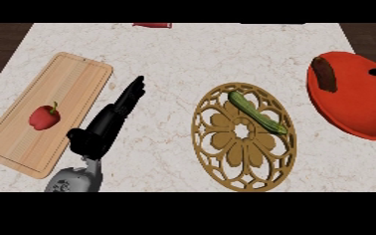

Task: Pick the sweet potato from the placemat and place it in the bowl

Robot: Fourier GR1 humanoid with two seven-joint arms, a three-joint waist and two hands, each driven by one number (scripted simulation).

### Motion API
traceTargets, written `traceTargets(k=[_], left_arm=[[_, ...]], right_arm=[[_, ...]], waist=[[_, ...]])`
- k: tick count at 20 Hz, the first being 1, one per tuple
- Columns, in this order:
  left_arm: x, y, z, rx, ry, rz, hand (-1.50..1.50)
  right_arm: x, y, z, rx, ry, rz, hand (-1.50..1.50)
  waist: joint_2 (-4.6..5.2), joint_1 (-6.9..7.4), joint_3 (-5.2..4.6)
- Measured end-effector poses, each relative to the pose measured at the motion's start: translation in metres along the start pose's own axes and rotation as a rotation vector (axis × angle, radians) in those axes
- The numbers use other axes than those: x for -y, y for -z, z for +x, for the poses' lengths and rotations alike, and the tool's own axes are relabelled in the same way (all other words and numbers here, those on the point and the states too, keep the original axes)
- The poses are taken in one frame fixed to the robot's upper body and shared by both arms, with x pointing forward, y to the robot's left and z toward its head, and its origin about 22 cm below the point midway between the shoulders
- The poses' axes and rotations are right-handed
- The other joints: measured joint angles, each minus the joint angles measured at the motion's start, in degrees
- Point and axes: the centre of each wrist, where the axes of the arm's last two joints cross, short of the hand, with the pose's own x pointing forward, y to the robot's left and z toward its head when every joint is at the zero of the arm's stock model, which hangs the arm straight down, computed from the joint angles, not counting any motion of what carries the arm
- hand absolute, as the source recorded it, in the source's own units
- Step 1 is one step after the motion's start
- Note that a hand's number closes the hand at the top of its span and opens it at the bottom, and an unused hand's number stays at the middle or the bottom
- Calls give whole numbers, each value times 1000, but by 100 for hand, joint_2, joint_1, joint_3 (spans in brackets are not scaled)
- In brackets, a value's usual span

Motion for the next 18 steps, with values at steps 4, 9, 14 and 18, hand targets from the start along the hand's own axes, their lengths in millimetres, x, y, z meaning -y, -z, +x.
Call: traceTargets(k=[4, 9, 14, 18], left_arm=[[-2, -2, -1, 5, 6, -2, 0], [4, -1, -2, 7, -2, 2, 0], [7, 0, -3, 13, -4, 2, 0], [3, -3, -2, 15, -3, 1, 0]], right_arm=[[38, -9, -26, -60, 86, -58, -150], [88, -33, -61, -97, 166, -148, -150], [130, -67, -94, -102, 220, -194, -150], [150, -93, -114, -103, 243, -174, -150]], waist=[[12, 12, 3], [27, 2, 12], [42, 3, 28], [45, 13, 37]])
